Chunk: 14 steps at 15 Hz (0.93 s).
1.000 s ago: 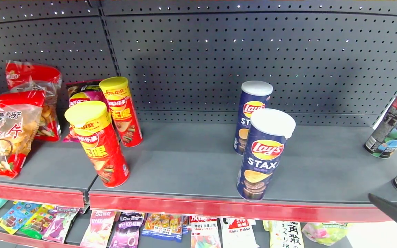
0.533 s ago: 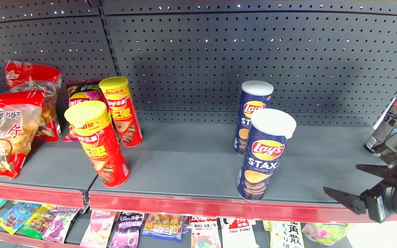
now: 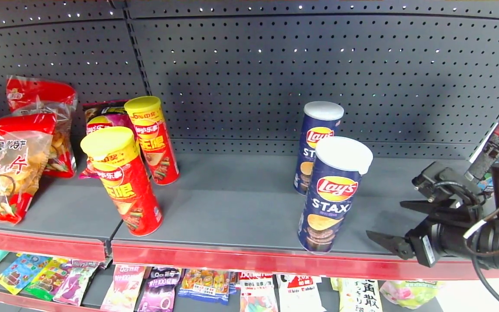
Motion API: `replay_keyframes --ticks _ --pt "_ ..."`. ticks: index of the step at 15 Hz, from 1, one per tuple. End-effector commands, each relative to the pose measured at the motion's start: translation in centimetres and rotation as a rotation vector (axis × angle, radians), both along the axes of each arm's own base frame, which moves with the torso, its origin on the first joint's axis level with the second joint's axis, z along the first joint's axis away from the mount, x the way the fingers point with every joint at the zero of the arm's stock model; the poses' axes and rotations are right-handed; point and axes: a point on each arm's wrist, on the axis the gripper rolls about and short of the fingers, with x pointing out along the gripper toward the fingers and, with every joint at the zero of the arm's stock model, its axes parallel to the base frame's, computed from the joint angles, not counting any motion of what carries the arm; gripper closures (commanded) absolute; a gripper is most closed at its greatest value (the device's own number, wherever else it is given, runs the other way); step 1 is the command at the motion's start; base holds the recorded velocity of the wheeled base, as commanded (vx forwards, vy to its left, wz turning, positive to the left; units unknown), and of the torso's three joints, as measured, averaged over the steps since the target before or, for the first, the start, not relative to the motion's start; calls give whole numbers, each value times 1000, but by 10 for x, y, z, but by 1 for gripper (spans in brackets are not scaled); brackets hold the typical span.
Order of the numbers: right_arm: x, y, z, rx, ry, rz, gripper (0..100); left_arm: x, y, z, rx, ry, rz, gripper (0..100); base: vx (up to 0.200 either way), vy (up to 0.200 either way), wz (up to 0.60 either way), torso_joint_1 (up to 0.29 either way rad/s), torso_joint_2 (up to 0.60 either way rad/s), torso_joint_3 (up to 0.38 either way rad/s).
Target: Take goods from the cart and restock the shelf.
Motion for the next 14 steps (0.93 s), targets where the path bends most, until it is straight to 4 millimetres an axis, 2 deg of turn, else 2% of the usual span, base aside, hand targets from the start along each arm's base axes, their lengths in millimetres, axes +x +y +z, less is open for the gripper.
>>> replay_keyframes --ticks 1,8,14 --pt "9 6 -4 -6 21 13 0 0 0 0 0 3 1 0 0 0 0 0 0 0" --pt "13 24 -6 5 42 73 0 0 0 0 0 2 1 0 0 0 0 0 0 0" --pt "22 32 -10 7 38 88 0 0 0 0 0 2 2 0 0 0 0 0 0 0"
